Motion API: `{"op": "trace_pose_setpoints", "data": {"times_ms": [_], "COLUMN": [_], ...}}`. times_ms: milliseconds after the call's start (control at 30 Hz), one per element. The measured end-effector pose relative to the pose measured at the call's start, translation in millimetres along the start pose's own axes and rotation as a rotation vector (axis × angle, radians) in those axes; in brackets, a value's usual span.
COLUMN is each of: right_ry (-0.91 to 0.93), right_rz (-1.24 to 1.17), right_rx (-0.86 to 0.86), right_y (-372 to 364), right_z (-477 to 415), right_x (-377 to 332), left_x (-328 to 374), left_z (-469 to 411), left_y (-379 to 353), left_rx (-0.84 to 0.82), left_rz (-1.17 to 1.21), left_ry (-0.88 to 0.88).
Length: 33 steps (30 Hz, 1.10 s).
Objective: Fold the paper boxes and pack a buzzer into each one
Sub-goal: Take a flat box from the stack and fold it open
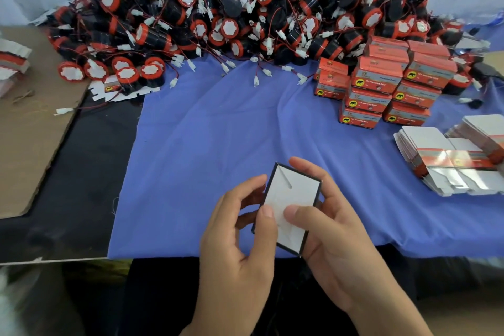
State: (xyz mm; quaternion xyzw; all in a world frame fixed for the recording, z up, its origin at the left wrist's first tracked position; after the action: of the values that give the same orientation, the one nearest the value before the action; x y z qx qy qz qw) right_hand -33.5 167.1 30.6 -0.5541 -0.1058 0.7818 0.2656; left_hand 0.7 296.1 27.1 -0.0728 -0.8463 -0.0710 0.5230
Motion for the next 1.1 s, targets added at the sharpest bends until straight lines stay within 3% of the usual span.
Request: {"op": "trace_pose_setpoints", "data": {"times_ms": [100, 300, 400, 533, 667, 733, 900, 1100], "right_ry": [0.023, 0.034, 0.07, 0.152, 0.205, 0.168, 0.044, 0.051], "right_rz": [0.017, -0.051, -0.008, 0.141, 0.187, 0.129, 0.095, 0.17], "right_rx": [0.019, -0.071, -0.053, 0.073, 0.169, 0.148, -0.009, 0.07], "right_y": [1.0, 2.4, 1.2, -6.0, -7.8, -5.7, 2.4, 9.0], "right_z": [-1.1, -0.1, -1.4, -3.2, -1.8, -2.4, -1.5, -2.6], "right_x": [-0.2, 1.2, 3.3, 5.4, 8.1, 6.7, 2.0, 3.9], "left_x": [-2.0, 0.6, 0.9, 1.0, -1.1, -1.1, -0.9, 1.1], "left_z": [-3.9, -3.5, -3.0, 0.5, 4.4, 4.5, 0.3, 2.4], "left_y": [1.1, -0.1, -0.9, -3.2, -8.6, -8.6, -1.0, -4.0], "left_rx": [-0.047, -0.034, -0.006, 0.031, 0.037, 0.039, 0.065, 0.021], "left_rz": [0.126, 0.103, 0.032, -0.228, -0.33, -0.31, -0.115, -0.25], "left_ry": [0.107, 0.045, -0.033, -0.271, -0.438, -0.427, -0.184, -0.296]}}
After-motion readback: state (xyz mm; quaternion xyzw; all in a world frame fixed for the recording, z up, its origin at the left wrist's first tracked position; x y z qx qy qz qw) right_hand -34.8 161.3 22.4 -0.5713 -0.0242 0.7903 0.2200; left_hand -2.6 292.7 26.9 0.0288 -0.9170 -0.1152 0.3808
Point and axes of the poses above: each hand's wrist, its own z-axis away from the middle knuckle, its own y-axis out of the back of the hand, x = y × z, the point moved 1 cm from there along -z, towards the middle knuckle, and after that the axes turned 14 degrees about -y, right-handed, at the moved point
